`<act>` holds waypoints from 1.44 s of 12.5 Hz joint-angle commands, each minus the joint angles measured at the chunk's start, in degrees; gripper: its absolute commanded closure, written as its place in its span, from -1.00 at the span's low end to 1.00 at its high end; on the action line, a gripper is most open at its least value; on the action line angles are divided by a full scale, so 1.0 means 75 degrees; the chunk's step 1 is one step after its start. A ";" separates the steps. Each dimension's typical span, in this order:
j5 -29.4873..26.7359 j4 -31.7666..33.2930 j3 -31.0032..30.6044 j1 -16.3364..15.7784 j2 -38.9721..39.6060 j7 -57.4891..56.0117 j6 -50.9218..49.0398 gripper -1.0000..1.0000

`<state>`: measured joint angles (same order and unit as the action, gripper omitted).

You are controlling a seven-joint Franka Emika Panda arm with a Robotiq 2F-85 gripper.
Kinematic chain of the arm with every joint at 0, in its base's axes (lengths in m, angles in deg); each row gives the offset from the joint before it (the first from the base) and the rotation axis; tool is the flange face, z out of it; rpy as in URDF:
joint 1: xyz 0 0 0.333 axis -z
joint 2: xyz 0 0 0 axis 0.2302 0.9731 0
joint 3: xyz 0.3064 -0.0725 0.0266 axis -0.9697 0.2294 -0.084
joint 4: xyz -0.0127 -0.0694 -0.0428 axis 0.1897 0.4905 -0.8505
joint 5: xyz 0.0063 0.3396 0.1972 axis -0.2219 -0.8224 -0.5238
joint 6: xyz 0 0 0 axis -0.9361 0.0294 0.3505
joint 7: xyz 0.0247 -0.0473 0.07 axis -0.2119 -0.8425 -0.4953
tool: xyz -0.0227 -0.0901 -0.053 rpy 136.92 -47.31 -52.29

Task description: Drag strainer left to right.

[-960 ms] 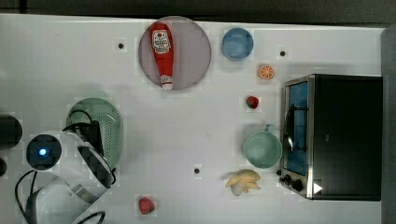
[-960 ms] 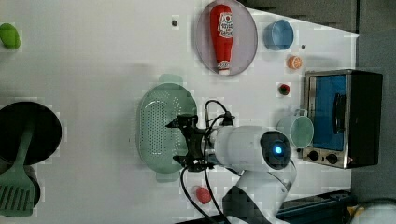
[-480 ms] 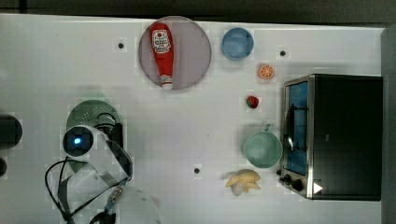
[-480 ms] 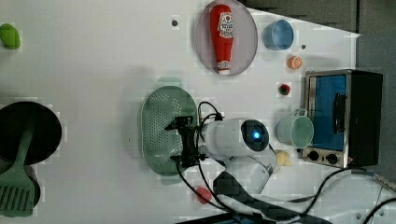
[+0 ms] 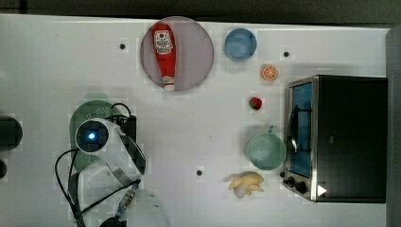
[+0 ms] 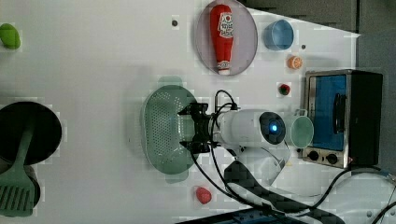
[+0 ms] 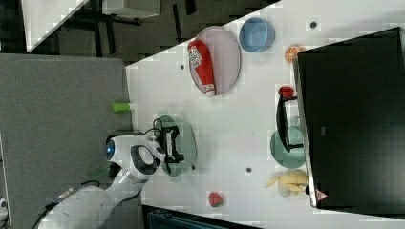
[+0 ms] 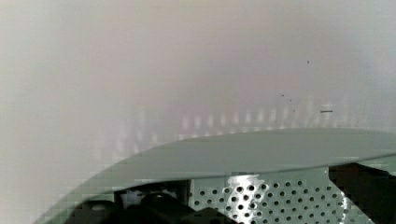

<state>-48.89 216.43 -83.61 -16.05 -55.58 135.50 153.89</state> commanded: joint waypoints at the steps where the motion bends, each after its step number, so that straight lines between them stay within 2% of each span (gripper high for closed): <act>1: 0.0103 0.0229 0.0129 0.0064 -0.0316 0.0119 -0.0051 -1.00; 14: 0.0101 0.1223 0.0618 0.1759 -0.1120 -0.2033 -0.0088 -1.00; 18: 0.0102 0.1275 0.0997 0.2117 -0.1228 -0.2668 -0.0092 -1.00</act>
<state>-48.94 226.51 -76.39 -0.86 -63.34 120.39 152.71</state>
